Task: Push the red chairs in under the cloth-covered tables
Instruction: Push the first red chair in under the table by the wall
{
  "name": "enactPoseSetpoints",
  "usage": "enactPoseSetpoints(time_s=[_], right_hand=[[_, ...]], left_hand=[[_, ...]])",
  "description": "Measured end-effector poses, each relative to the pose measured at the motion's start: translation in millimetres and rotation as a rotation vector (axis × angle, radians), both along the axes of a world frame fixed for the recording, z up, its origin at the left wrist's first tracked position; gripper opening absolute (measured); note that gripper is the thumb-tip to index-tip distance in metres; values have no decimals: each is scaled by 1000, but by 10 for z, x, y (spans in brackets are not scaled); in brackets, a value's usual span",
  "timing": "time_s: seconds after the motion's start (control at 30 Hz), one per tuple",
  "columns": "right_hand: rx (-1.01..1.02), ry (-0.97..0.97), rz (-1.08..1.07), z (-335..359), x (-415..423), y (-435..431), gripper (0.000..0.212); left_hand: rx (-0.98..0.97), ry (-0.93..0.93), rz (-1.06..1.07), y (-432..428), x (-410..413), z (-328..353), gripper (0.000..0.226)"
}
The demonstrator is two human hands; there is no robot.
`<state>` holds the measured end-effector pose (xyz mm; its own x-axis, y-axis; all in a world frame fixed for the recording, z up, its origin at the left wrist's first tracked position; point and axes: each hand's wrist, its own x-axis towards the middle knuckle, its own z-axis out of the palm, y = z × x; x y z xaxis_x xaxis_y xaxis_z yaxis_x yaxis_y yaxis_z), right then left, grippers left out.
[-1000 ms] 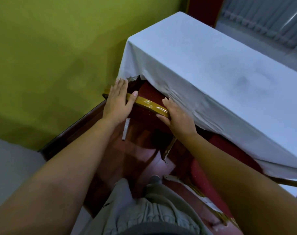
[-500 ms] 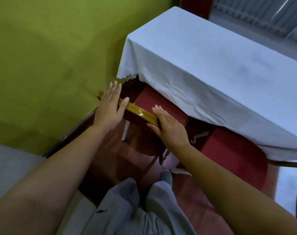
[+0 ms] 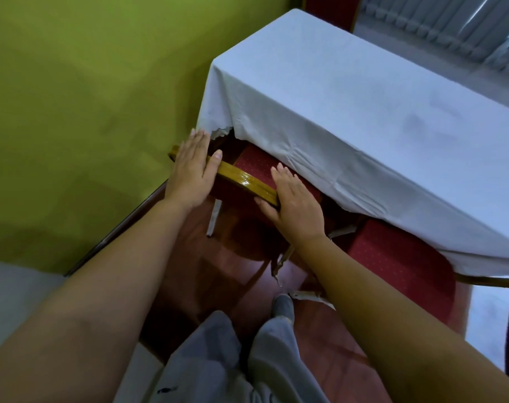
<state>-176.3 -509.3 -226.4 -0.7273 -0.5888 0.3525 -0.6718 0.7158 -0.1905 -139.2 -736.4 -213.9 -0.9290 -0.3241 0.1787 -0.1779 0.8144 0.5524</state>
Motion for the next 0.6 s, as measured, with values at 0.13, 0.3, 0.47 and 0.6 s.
enactPoseSetpoints(time_s=[0.13, 0.3, 0.47, 0.6], right_hand=[[-1, 0, -18, 19, -246, -88, 74], [22, -32, -20, 57, -551, -199, 73], [-5, -37, -38, 84, -783, -291, 71], [20, -51, -50, 96, -923, -347, 71]], left_hand=[[0, -31, -10, -69, -253, 42, 60], [-5, -77, -12, -171, -569, 101, 59], [6, -103, -35, -278, -842, 125, 60], [10, -109, -41, -356, -1040, 106, 60]])
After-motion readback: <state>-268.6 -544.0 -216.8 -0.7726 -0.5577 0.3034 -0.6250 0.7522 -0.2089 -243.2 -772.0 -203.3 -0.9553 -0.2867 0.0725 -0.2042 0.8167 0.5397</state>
